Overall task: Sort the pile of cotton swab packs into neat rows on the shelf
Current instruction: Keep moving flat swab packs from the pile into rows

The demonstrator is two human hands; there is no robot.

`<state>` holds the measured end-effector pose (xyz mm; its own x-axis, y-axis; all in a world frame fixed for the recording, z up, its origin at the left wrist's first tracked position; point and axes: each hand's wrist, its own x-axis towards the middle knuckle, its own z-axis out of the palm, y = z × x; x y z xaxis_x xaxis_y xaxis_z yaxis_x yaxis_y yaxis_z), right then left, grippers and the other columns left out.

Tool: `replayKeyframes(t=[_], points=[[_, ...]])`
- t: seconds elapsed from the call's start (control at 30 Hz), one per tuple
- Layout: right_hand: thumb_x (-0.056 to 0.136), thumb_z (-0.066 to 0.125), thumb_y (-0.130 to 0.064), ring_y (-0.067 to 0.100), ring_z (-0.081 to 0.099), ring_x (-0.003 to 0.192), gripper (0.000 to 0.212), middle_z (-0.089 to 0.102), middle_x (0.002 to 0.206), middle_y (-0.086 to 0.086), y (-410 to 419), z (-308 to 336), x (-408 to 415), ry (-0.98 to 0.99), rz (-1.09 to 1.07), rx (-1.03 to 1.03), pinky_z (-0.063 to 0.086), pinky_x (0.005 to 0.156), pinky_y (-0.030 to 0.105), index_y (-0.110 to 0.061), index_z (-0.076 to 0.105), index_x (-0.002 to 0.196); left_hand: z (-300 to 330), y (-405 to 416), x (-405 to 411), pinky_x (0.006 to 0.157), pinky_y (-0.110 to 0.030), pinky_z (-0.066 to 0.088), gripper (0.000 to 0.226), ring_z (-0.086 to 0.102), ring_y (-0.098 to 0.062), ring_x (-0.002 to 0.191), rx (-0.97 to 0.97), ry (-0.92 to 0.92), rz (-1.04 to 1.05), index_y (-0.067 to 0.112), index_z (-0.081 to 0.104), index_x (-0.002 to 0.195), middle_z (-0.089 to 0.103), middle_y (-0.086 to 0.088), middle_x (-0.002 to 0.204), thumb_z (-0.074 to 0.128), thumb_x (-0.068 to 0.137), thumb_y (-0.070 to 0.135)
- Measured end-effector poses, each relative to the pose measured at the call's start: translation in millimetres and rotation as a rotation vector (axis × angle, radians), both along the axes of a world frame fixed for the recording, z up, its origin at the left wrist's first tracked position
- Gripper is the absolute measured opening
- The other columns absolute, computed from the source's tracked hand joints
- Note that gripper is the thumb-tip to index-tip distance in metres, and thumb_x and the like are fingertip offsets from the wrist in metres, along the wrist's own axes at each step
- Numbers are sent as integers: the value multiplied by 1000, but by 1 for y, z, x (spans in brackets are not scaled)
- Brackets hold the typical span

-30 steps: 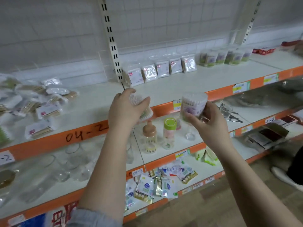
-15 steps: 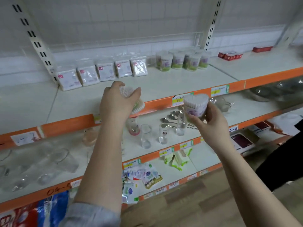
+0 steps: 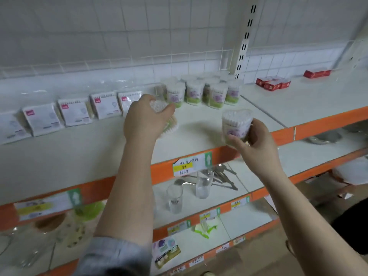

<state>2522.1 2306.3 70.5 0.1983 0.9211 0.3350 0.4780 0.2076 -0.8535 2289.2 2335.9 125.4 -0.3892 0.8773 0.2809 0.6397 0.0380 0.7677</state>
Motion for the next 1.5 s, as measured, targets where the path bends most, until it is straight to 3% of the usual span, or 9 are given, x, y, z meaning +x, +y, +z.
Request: replayKeyframes(t=[0.17,0.27,0.37,0.6,0.8,1.07,1.3,1.4,1.5], points=[[73,76,-26,19,62,95,40,64,102,-3,59,10,0,10,11,-20,50,86,43,-24,53,106,9,47,7,77,-27,37,58,55,-24,111,-14,28,54,21,57,120,60,-4,122,64,75,57],[68,75,-34,21,60,98,43,64,104,3,91,13,-8,-8,35,8,52,83,44,-20,57,104,8,61,6,80,-29,40,57,55,-24,110,-44,33,87,22,57,118,59,-3,120,65,74,58],[63,69,-46,22,56,99,59,63,106,5,120,12,-21,-50,61,-17,48,77,33,-17,60,114,3,68,5,78,-30,39,60,56,-25,107,-83,63,129,22,56,117,60,-5,116,63,73,63],[79,73,-28,14,55,88,44,63,106,0,158,8,-35,-113,170,-130,32,63,15,-11,57,117,-4,67,14,76,-29,38,67,56,-23,105,-163,109,156,20,54,118,58,-4,116,56,72,69],[81,67,-36,31,54,112,55,58,121,11,164,8,-35,-282,145,-171,42,79,34,-10,46,126,-5,60,24,81,-31,41,64,57,-26,105,-173,110,230,17,55,117,58,-7,116,60,74,64],[88,60,-40,33,60,102,40,63,110,16,169,23,-34,-600,169,-202,37,69,31,-5,58,108,-6,56,37,89,-34,41,69,54,-25,109,-220,126,221,17,52,119,53,-7,119,70,69,60],[88,58,-44,32,61,100,41,65,106,15,174,27,-36,-630,183,-226,37,68,31,-6,62,102,-10,49,33,95,-31,37,75,47,-23,119,-210,97,128,17,44,134,49,-6,132,79,71,38],[88,58,-45,32,61,99,40,65,105,14,174,28,-31,-637,211,-250,37,67,30,-7,61,102,-11,49,33,86,-27,38,78,53,-23,104,-199,99,89,14,38,139,56,-6,113,79,73,27],[88,57,-42,30,60,98,37,64,105,11,168,29,-22,-664,245,-267,37,66,29,-9,60,105,-12,56,39,85,-26,37,74,52,-20,105,-181,44,106,9,38,136,49,3,98,78,75,25]])
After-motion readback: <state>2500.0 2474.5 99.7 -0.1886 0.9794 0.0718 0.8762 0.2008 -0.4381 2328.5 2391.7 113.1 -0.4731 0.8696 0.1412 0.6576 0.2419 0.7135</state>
